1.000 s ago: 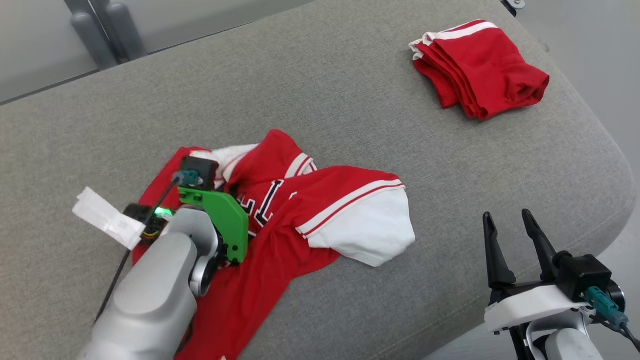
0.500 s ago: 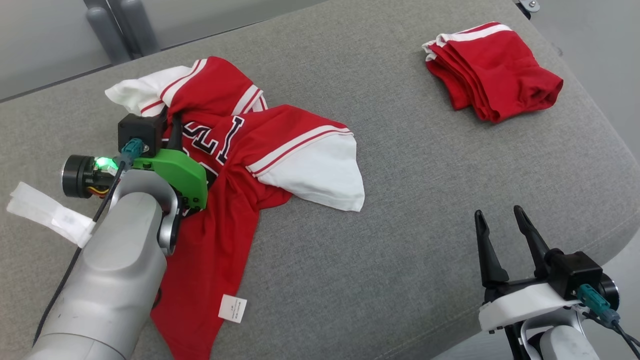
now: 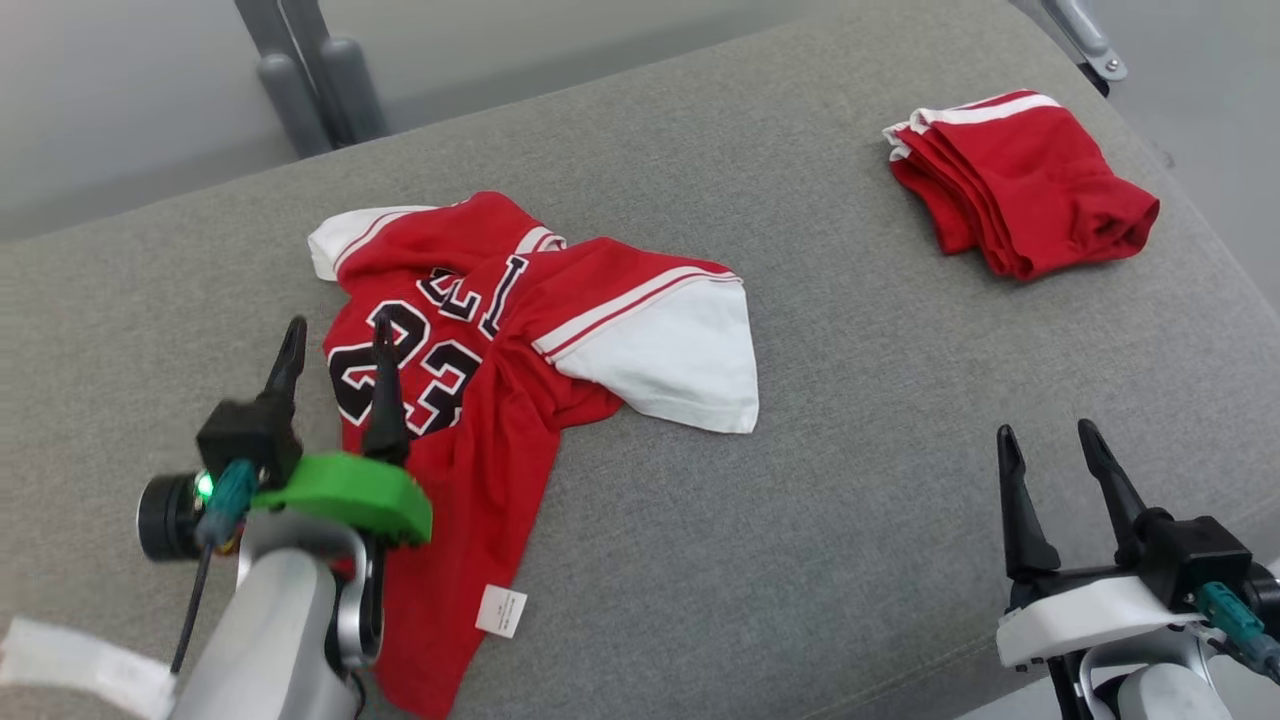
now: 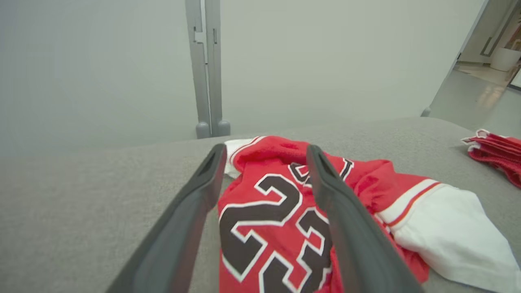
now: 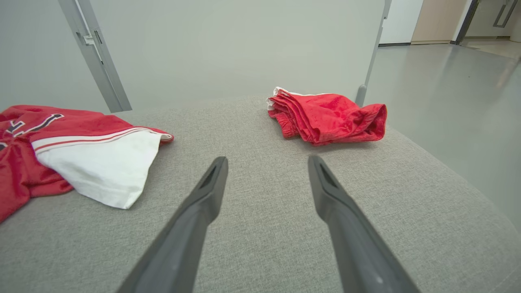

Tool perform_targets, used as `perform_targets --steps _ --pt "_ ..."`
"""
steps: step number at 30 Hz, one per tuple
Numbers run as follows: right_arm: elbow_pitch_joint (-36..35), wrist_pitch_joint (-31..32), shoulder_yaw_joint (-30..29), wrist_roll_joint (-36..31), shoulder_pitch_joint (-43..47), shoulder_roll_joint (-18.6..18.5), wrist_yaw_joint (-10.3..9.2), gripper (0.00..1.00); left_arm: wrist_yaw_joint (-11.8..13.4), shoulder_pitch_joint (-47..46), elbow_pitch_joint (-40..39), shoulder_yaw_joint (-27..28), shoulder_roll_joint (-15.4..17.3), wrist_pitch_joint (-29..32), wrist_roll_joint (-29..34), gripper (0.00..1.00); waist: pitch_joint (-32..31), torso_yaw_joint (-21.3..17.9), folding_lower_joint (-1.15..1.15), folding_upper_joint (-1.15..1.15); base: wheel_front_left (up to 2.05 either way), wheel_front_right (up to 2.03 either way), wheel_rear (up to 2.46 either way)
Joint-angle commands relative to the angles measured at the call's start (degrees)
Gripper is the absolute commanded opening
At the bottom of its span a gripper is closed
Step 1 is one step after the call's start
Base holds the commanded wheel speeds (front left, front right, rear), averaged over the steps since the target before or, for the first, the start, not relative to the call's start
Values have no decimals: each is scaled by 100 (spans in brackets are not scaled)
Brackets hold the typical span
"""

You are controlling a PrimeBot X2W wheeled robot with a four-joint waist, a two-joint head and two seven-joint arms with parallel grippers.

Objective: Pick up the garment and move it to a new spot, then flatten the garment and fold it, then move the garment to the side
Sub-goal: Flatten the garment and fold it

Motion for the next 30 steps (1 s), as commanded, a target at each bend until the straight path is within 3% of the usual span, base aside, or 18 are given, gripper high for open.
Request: perform_targets --steps 1,6,11,20,30 --pt "-71 -15 -67 -92 69 -9 -4 100 89 495 -442 189 8 -12 129 100 -205 229 0 0 0 0 0" --pt "-269 -15 -264 -249 102 -73 -4 100 63 1955 -1901 606 -158 -13 625 100 -376 576 0 0 0 0 0" --pt "-417 -15 -444 -299 106 -147 -4 100 -334 2918 -2581 1064 -378 -7 915 100 -460 1023 0 0 0 0 0" --pt "-244 -15 -358 -337 304 -196 -4 100 -1017 3588 -2588 2055 -624 -8 1133 100 -770 1476 0 0 0 0 0" --pt "-34 -15 23 -377 307 -176 -4 100 -1277 3696 -2563 2530 -774 -7 1276 100 -885 1582 0 0 0 0 0"
